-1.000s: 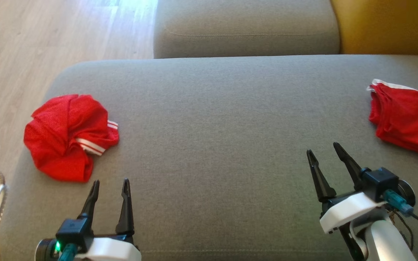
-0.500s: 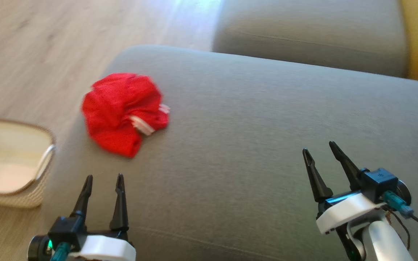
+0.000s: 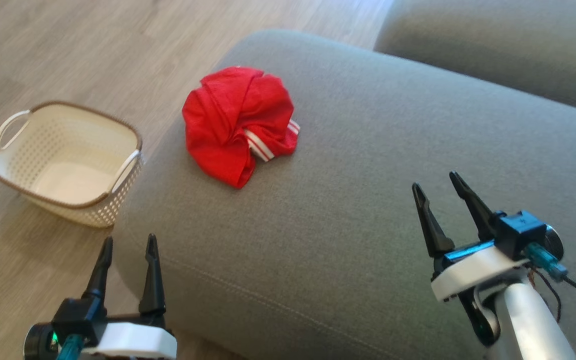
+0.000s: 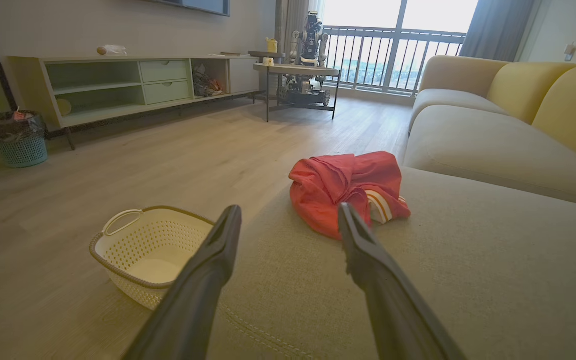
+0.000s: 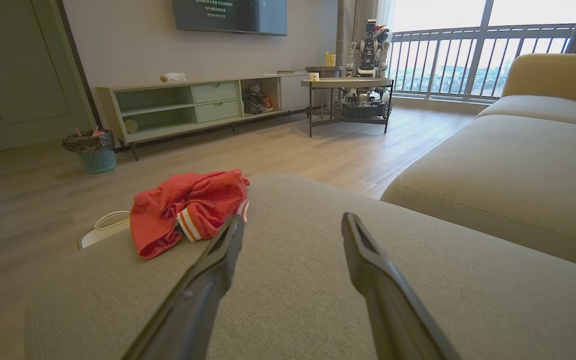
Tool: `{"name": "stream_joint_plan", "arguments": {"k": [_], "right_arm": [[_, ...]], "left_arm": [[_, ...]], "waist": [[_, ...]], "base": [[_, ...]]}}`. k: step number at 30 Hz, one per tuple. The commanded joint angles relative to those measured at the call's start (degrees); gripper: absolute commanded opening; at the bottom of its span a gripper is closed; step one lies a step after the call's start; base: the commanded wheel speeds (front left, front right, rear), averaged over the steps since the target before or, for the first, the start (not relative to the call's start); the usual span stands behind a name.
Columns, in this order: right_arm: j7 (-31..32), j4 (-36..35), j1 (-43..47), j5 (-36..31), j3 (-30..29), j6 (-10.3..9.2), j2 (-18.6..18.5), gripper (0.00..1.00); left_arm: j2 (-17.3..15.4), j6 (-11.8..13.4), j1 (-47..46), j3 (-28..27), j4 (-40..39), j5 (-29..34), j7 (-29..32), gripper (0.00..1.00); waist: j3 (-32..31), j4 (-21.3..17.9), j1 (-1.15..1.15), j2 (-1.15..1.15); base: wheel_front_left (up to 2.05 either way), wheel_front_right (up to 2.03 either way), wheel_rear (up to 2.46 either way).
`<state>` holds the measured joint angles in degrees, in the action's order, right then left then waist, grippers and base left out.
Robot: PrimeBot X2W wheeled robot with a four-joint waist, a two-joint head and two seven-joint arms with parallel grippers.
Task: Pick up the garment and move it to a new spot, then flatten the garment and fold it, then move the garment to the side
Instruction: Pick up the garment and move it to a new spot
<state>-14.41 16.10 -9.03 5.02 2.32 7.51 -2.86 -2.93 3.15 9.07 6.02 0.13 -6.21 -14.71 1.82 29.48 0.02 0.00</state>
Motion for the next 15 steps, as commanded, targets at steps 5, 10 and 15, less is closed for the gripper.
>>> {"name": "stream_joint_plan", "arguments": {"k": [5,10,15], "right_arm": [[-0.59,-1.02,-2.86,-0.07,2.33,-0.02,-0.02,1.00],[-0.59,-0.61,-3.22,0.02,2.49,-0.02,-0.02,1.00],[-0.59,-0.65,-2.82,-0.08,2.16,-0.02,-0.02,1.00]], "left_arm": [[0.05,1.26,-1.98,-2.05,-2.75,-0.66,-0.29,1.00],[0.05,1.49,-2.17,-2.06,-2.95,-0.65,-0.29,1.00],[0.05,1.45,-2.35,-1.89,-2.71,-0.69,-0.29,1.00]], "waist": [[0.91,0.86,-0.02,0.00],[1.12,0.93,-0.02,0.00],[0.96,0.74,-0.02,0.00]], "base": [[0.00,0.00,0.00],[0.00,0.00,0.00],[0.00,0.00,0.00]]}}
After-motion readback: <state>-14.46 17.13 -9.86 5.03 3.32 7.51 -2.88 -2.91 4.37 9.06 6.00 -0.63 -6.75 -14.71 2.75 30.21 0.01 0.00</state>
